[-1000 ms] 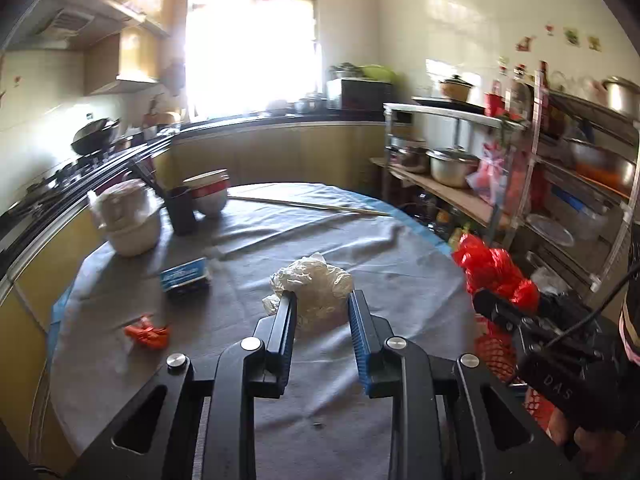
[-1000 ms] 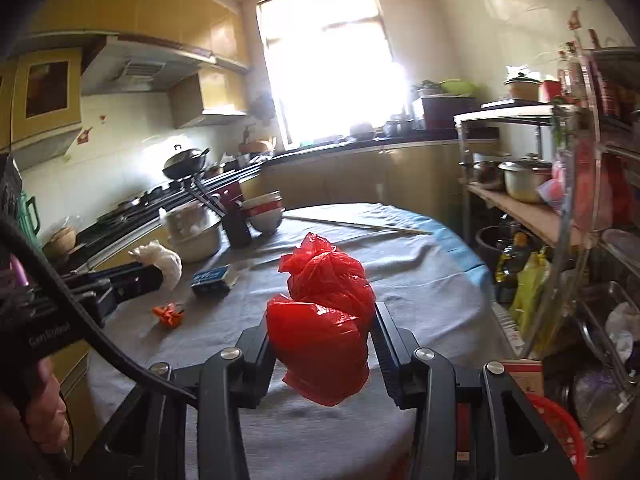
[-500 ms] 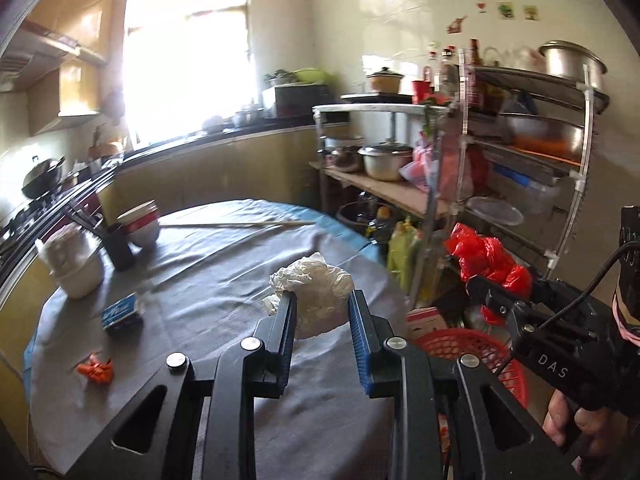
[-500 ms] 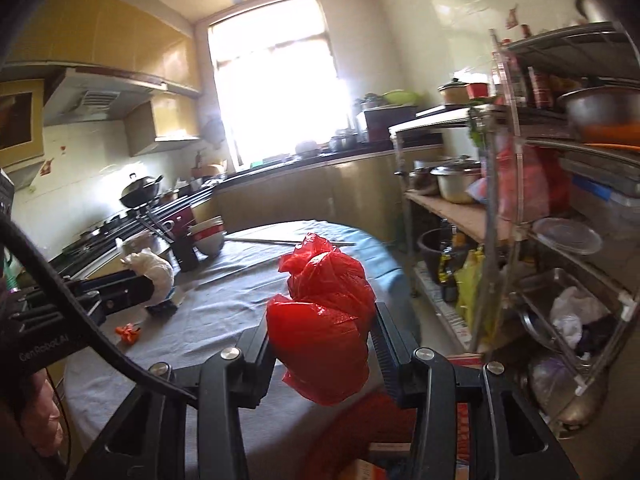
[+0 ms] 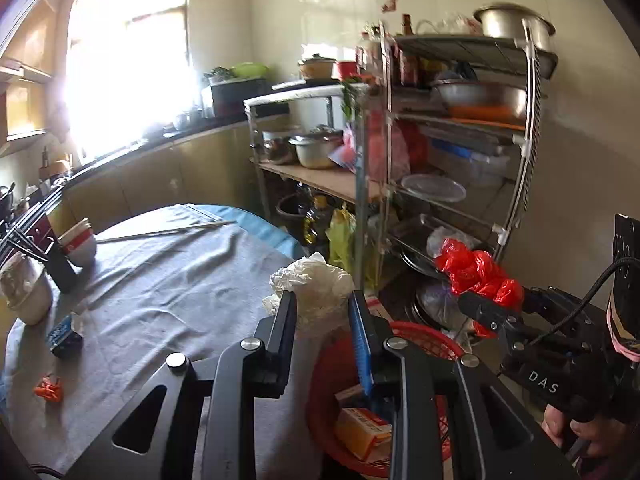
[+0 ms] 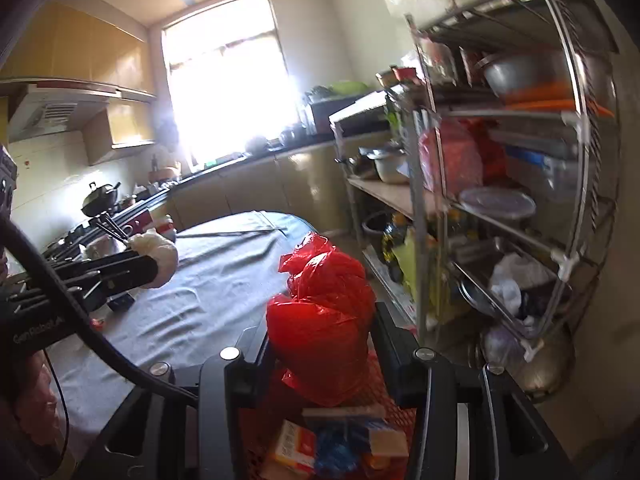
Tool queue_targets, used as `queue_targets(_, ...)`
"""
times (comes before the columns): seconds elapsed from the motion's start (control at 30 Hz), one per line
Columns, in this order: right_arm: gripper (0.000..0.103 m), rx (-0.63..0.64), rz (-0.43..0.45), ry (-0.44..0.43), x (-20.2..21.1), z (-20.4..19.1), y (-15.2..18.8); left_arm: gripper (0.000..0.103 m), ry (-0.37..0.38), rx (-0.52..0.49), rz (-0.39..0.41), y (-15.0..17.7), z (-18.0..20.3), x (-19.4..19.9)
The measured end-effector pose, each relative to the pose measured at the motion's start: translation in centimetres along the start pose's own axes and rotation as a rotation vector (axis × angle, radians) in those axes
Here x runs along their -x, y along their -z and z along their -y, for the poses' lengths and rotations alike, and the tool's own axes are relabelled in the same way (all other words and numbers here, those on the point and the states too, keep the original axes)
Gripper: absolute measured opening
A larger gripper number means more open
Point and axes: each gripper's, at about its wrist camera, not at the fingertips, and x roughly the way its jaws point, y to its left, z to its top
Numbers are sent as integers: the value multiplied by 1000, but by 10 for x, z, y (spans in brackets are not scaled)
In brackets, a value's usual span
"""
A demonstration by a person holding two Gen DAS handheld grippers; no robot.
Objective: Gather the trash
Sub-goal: 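Carry the tissue and red bag to the red wastebasket and open both tools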
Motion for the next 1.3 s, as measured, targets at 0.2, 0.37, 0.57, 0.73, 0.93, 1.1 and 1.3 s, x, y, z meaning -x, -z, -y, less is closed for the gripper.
queue_targets(0.2,47,-23,-37,21,-2,17,11,28,18,-13,-38,4,16,-17)
queue_targets(0.37,47,-43,-72,27,-9,23,22,28,25,-29,-72,11,22,-29)
queue_targets(0.57,47,-77,-112,30,-22,31,33,28,36,-49,-115,19,27,-42)
queue_targets(0.73,47,-101,-130,40,-26,37,39,28,35,-48,-132,24,28,-48)
queue_targets(0.93,47,-117,-142,46,-29,42,44,30,28,-50,-144,25,30,-51)
queue_targets(1.1,48,-115,-154,50,-31,43,47,30,28,-57,-159,28,31,-55)
queue_targets(1.3,49,-133,-178,45,-35,47,50,32,30,-75,-167,29,34,-56)
